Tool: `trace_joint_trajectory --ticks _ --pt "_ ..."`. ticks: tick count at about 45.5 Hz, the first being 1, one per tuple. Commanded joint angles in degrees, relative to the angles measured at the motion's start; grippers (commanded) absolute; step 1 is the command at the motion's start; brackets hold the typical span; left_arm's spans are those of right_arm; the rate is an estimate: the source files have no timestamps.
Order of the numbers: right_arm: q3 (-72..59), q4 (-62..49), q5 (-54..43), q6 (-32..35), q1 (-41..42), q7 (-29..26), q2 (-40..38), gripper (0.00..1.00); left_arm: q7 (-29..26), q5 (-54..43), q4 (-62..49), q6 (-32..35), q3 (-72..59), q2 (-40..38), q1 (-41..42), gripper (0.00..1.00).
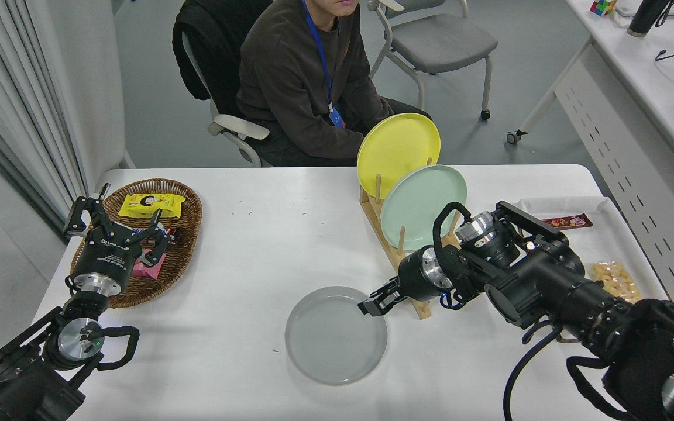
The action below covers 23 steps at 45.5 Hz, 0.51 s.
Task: Place the plate on the table
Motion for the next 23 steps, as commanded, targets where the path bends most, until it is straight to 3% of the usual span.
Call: trace_joint_trajectory --ticks 1,12,23 --pt "0.1 0.7 0.0 0.0 0.1 -0.1 0.0 0.40 0.0 0.0 0.0 0.0 0.0 0.0 0.0 0.98" --pt "-0.6 5.3 -0.9 0.0 0.7 -0.4 0.0 0.41 0.0 0.0 0.0 0.0 0.0 0.0 0.0 0.98" --pt "-1.0 7.6 -3.8 0.0 0.9 -0.5 0.0 0.50 0.0 0.0 0.0 0.0 0.0 0.0 0.0 0.98"
